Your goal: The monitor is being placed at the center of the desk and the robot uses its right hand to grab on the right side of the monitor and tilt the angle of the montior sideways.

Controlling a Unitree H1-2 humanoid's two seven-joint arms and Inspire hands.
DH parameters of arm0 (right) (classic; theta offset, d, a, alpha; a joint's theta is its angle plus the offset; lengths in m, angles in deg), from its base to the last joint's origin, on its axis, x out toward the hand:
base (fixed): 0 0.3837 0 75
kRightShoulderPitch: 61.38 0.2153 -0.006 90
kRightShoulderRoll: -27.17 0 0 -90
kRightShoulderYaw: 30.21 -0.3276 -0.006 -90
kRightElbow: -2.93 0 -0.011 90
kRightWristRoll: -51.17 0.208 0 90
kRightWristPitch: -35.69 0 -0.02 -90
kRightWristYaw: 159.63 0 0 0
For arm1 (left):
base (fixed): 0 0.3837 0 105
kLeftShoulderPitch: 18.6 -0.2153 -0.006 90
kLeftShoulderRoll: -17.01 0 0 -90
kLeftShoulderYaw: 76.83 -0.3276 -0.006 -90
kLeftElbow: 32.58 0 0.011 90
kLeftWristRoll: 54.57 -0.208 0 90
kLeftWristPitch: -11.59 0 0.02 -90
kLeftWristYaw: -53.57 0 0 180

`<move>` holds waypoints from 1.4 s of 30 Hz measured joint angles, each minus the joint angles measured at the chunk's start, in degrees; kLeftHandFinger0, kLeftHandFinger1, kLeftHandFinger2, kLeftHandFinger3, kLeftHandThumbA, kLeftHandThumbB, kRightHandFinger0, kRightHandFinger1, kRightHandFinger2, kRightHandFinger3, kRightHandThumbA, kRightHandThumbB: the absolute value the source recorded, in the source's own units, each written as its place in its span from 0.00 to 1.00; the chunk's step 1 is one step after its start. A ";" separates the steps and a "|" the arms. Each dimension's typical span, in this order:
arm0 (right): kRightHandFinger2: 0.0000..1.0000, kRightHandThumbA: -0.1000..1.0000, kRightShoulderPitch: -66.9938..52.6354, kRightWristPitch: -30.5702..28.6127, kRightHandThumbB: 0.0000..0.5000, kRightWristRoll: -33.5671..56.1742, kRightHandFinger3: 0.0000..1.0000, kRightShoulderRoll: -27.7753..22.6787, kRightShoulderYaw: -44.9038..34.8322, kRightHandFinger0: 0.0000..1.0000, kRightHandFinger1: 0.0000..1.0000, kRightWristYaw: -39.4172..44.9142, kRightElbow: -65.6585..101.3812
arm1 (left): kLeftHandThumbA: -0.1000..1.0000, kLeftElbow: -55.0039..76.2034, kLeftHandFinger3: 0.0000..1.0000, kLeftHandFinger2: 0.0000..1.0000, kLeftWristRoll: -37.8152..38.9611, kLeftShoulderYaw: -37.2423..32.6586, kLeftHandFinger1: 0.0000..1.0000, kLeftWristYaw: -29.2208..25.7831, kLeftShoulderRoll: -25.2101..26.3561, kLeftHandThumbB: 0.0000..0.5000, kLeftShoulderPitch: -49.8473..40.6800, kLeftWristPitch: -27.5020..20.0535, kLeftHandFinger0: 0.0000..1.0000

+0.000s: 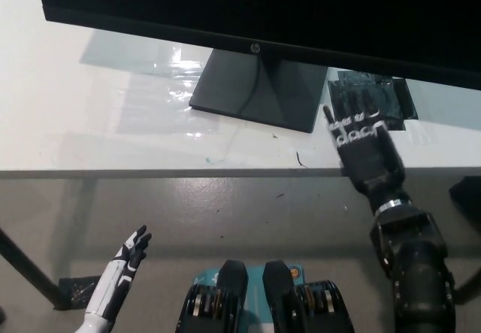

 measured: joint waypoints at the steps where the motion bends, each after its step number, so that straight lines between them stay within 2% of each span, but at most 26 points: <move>1: 1.00 1.00 0.01 0.10 0.63 -0.01 1.00 0.01 -0.41 1.00 1.00 0.38 -1.03 | 1.00 0.00 1.00 1.00 0.00 -0.06 1.00 0.00 0.01 0.54 -0.29 -0.02 1.00; 5: 1.00 1.00 1.29 -0.18 0.63 -0.33 1.00 -0.22 -1.83 1.00 1.00 2.46 -6.74 | 1.00 0.33 1.00 1.00 0.01 -0.26 1.00 0.00 -0.01 0.54 -1.09 -0.12 1.00; 7: 1.00 1.00 2.40 -0.40 0.68 -0.66 1.00 -0.33 -2.46 1.00 1.00 3.81 -8.81 | 1.00 0.33 1.00 1.00 0.01 -0.28 1.00 0.00 0.01 0.57 -1.21 -0.16 1.00; 11: 1.00 1.00 6.21 -1.10 0.69 -1.32 1.00 -0.90 -3.94 1.00 1.00 6.09 -15.29 | 1.00 0.46 1.00 1.00 0.03 -0.30 1.00 0.00 0.00 0.58 -1.20 -0.21 1.00; 18: 1.00 1.00 9.10 -2.12 0.67 -2.50 1.00 -1.48 -6.11 1.00 1.00 7.93 -19.93 | 1.00 0.55 1.00 1.00 0.10 -0.34 1.00 0.01 0.00 0.58 -1.07 -0.22 1.00; 19: 1.00 1.00 9.28 -2.18 0.71 -2.70 1.00 -1.60 -6.37 1.00 1.00 8.06 -20.26 | 1.00 0.55 1.00 1.00 0.13 -0.34 1.00 0.01 0.01 0.58 -1.08 -0.22 1.00; 20: 1.00 1.00 9.46 -2.21 0.70 -2.84 1.00 -1.70 -6.59 1.00 1.00 8.24 -20.51 | 1.00 0.55 1.00 1.00 0.14 -0.34 1.00 0.01 0.01 0.55 -1.08 -0.22 1.00; 24: 1.00 1.00 10.21 -2.23 0.72 -3.55 1.00 -2.22 -7.47 1.00 1.00 8.34 -20.66 | 1.00 0.55 1.00 1.00 0.15 -0.41 1.00 0.01 0.01 0.57 -1.08 -0.22 1.00; 25: 1.00 1.00 10.49 -2.23 0.70 -3.67 1.00 -2.35 -7.71 1.00 1.00 8.30 -20.65 | 1.00 0.55 1.00 1.00 0.16 -0.41 1.00 0.02 0.01 0.57 -1.07 -0.23 1.00; 33: 1.00 1.00 14.98 -2.38 0.72 -4.93 1.00 -3.86 -8.91 1.00 1.00 7.86 -20.38 | 1.00 0.55 1.00 1.00 0.32 -0.41 1.00 0.05 0.01 0.57 -0.85 -0.23 1.00; 36: 1.00 1.00 16.63 -2.45 0.67 -5.38 1.00 -4.33 -9.29 1.00 1.00 7.69 -20.40 | 1.00 0.54 1.00 1.00 0.31 -0.42 1.00 0.05 0.03 0.57 -0.84 -0.23 1.00; 42: 1.00 1.00 18.09 -2.82 0.65 -6.23 1.00 -4.67 -10.03 1.00 1.00 7.67 -21.44 | 1.00 0.55 1.00 1.00 0.26 -0.49 1.00 0.05 0.05 0.55 -0.83 -0.23 1.00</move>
